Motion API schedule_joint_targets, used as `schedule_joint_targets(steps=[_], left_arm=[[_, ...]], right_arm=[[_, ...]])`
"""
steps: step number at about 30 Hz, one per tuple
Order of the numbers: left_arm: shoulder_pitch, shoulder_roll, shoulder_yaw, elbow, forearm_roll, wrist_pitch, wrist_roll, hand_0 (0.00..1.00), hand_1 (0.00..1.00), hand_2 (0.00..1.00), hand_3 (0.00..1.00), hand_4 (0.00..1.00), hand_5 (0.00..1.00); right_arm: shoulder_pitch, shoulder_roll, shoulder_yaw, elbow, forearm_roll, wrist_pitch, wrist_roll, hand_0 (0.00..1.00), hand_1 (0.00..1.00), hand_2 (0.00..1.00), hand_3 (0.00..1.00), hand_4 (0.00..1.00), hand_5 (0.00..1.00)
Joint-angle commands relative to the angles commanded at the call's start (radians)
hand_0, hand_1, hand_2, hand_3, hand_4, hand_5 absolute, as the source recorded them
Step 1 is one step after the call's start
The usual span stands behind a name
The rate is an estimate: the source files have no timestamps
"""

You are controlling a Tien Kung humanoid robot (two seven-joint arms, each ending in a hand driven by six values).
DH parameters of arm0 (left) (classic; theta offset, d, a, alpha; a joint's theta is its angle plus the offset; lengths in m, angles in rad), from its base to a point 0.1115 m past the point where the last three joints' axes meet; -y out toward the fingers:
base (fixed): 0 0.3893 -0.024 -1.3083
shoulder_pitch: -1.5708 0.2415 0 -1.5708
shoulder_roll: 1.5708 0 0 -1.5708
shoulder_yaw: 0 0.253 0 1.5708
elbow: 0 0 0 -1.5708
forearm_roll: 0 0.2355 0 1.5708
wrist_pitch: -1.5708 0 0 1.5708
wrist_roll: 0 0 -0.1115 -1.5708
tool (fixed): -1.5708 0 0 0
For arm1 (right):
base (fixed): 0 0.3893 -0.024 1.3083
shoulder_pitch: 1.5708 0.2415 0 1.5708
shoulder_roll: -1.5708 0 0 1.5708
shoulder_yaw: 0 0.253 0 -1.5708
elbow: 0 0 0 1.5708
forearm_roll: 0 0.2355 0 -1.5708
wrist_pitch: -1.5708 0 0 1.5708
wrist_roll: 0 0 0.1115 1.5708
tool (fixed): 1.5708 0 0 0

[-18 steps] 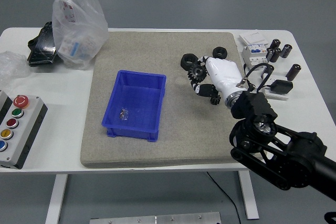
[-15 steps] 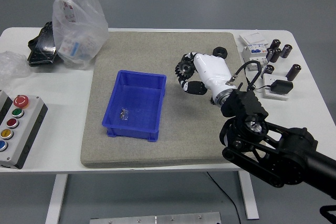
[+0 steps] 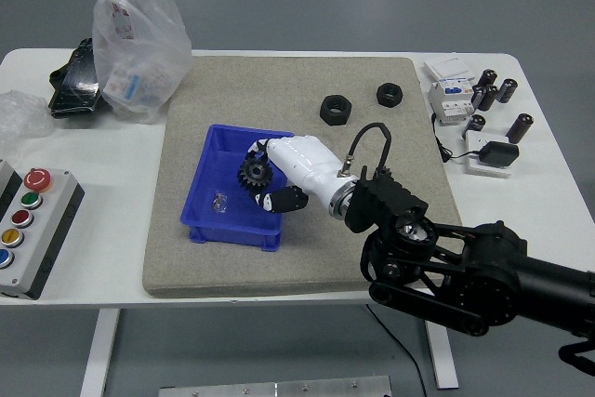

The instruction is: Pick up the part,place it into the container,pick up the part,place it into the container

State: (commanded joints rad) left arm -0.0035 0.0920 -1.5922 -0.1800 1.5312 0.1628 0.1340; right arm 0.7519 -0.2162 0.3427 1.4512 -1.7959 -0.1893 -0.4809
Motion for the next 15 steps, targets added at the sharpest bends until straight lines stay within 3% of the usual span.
schedule_joint_targets(steps=[11, 12, 15], left_arm=[[-0.002, 0.001, 0.002, 0.0, 0.001, 0.0, 0.0, 0.627, 0.564, 0.554, 0.614, 0.701, 0.268], [-0.002, 0.001, 0.002, 0.0, 0.001, 0.0, 0.0, 0.627, 0.562, 0.553, 0.611, 0.692, 0.273], [-0.002, 0.001, 0.001, 0.0, 0.002, 0.0, 0.0, 0.627, 0.562, 0.553, 0.611, 0.692, 0.273]], right_arm=[[0.008, 0.004, -0.008, -0.002, 0.012, 0.032, 0.003, 0.664, 0.746, 0.736, 0.728, 0.514, 0.178], [0.007, 0.007, -0.006, -0.003, 0.009, 0.034, 0.004, 0.668, 0.748, 0.776, 0.758, 0.613, 0.18], [0.004, 0.012, 0.0, -0.006, -0.004, 0.04, 0.005, 0.668, 0.748, 0.776, 0.758, 0.613, 0.18]])
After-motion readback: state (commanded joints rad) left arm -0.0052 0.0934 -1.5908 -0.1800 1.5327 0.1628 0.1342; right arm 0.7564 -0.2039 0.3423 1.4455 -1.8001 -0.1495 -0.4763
